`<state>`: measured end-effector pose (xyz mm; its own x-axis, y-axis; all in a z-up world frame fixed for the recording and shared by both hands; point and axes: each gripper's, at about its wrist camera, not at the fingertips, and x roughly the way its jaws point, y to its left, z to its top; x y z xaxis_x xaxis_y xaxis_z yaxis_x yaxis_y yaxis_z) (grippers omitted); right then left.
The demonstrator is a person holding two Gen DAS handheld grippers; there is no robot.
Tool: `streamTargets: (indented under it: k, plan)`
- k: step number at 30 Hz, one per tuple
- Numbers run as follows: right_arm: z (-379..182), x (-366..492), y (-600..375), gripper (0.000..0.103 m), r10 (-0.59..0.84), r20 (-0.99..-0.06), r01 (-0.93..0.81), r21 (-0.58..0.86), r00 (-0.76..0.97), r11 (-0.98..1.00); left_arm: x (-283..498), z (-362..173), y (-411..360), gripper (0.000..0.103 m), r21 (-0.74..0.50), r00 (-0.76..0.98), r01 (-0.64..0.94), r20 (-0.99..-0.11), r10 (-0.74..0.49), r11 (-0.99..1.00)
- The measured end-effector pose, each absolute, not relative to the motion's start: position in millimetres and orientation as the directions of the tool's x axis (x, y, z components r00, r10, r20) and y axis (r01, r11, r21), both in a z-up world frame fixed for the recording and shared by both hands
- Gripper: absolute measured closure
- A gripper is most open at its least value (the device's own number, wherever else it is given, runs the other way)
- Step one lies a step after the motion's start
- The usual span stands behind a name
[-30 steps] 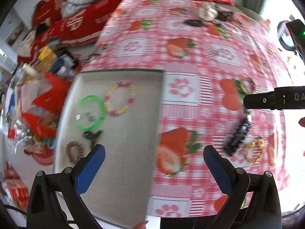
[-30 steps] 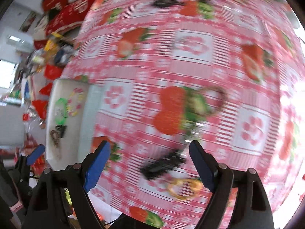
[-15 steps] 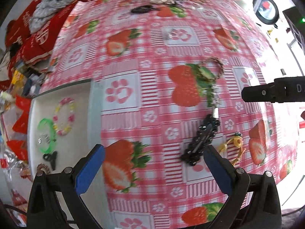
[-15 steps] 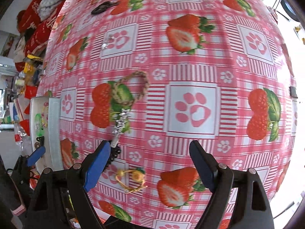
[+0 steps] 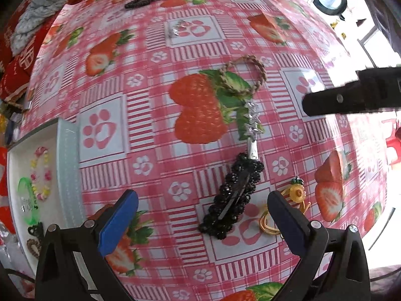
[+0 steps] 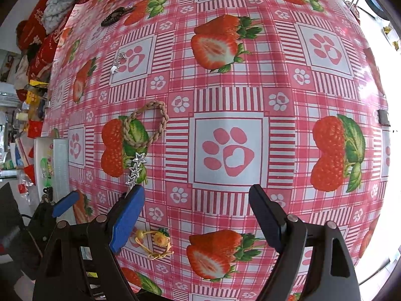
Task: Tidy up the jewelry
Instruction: 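Move both tools back over the black beaded clip and braided rope bracelet, then grasp the black beaded rectangular clip with the left tool while the right tool grasps the braided bracelet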
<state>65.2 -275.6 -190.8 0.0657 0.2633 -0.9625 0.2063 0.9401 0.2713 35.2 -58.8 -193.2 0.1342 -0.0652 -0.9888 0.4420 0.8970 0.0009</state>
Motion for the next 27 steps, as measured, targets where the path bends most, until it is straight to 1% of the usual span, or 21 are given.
streamTargets:
  k: [3, 8, 14, 19, 23, 26, 27]
  plan:
    - [-193, 69, -276, 0.016, 0.263, -0.963, 0.204, 0.270, 0.064, 0.941, 36, -200, -64, 0.000, 0.017, 0.131, 0.453, -0.990, -0.047, 0.891]
    - [-194, 78, -273, 0.016, 0.258, -0.964, 0.191, 0.267, 0.069, 0.945, 41, -210, -59, 0.000, 0.036, 0.129, 0.421, -0.991, -0.021, 0.906]
    - [-198, 91, -262, 0.016, 0.237, -0.969, 0.154, 0.246, 0.071, 0.957, 40, -215, -43, 0.000, 0.027, 0.142, 0.394, -0.989, -0.032, 0.919]
    - [-204, 107, -250, 0.016, 0.188, -0.979, 0.101, 0.195, 0.075, 0.975, 43, -217, -36, 0.000, 0.025, 0.145, 0.380, -0.989, -0.032, 0.925]
    - [-208, 121, -241, 0.016, 0.115, -0.990, 0.042, 0.119, 0.086, 0.992, 44, -217, -34, 0.000, 0.017, 0.133, 0.366, -0.990, -0.034, 0.931]
    - [-211, 128, -232, 0.017, 0.071, -0.993, 0.004, 0.072, 0.092, 0.997, 43, -212, -43, 0.008, 0.017, 0.132, 0.376, -0.991, -0.036, 0.927]
    - [-211, 130, -228, 0.022, 0.062, -0.994, -0.009, 0.061, 0.095, 0.998, 42, -210, -45, 0.011, 0.017, 0.133, 0.381, -0.991, -0.036, 0.924]
